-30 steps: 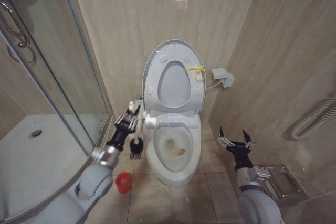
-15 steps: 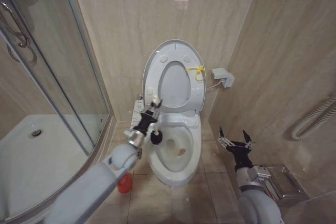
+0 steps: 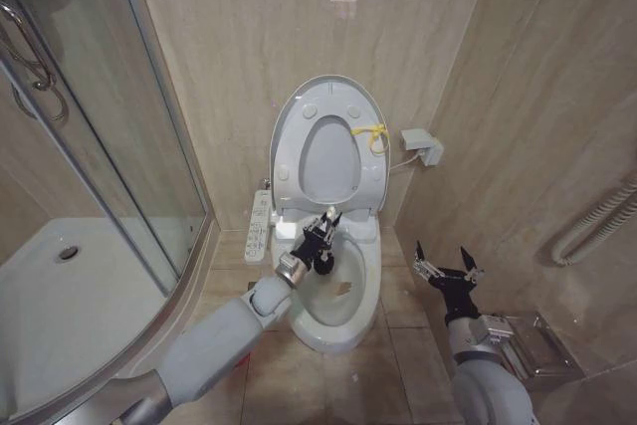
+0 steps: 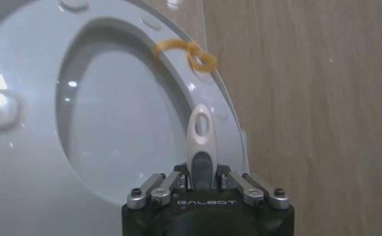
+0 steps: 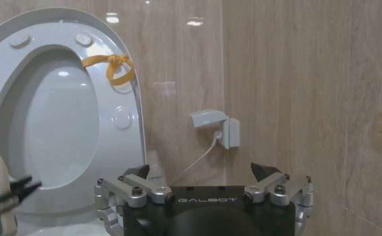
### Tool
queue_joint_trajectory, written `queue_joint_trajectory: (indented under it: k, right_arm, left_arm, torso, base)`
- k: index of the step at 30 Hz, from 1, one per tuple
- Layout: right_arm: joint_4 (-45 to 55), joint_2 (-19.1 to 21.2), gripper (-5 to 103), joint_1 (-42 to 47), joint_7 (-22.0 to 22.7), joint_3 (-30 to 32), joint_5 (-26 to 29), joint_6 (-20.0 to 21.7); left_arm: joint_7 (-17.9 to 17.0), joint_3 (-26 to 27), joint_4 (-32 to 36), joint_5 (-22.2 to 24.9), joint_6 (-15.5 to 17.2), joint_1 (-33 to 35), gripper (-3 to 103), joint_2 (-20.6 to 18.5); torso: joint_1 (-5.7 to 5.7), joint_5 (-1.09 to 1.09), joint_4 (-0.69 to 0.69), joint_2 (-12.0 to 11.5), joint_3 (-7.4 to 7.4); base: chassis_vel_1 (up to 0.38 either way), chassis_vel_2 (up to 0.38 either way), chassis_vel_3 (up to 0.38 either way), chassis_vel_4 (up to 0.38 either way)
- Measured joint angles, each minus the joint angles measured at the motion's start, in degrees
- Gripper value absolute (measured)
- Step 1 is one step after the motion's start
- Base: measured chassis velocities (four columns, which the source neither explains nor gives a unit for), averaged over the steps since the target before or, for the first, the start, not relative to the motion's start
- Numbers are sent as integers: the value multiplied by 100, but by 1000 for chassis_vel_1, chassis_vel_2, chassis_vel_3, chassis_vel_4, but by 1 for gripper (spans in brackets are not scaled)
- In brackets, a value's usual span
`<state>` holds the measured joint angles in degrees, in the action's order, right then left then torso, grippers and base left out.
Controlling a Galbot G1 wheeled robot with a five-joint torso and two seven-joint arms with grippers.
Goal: Open the toilet lid, clean the toilet bowl with a toilet brush, close the toilet lid, and flush.
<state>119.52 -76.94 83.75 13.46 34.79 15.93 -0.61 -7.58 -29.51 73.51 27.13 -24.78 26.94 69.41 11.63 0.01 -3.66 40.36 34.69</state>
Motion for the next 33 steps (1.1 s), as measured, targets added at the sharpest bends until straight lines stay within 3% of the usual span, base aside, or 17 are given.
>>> queue_joint_trajectory:
  k: [9,19,33]
  right_arm:
    - [0,0,100,0,0,0,0,0]
    - [0,0,100,0,0,0,0,0]
    - [0,0,100,0,0,0,0,0]
  left_arm:
    - [114,37,-553,-286,-477,402,24,101]
    - [97,82,-914,-496,-746,635,24,17]
    - [86,163,-1148,-616,-860,787,24,133]
  torso:
    - [-1,-2,-1,1,-1]
    - [-1,-2,-1,1,-1]
    - [0,-2,-1,1,0]
  base:
    - [0,0,0,0]
    - [0,0,0,0]
    - [0,0,0,0]
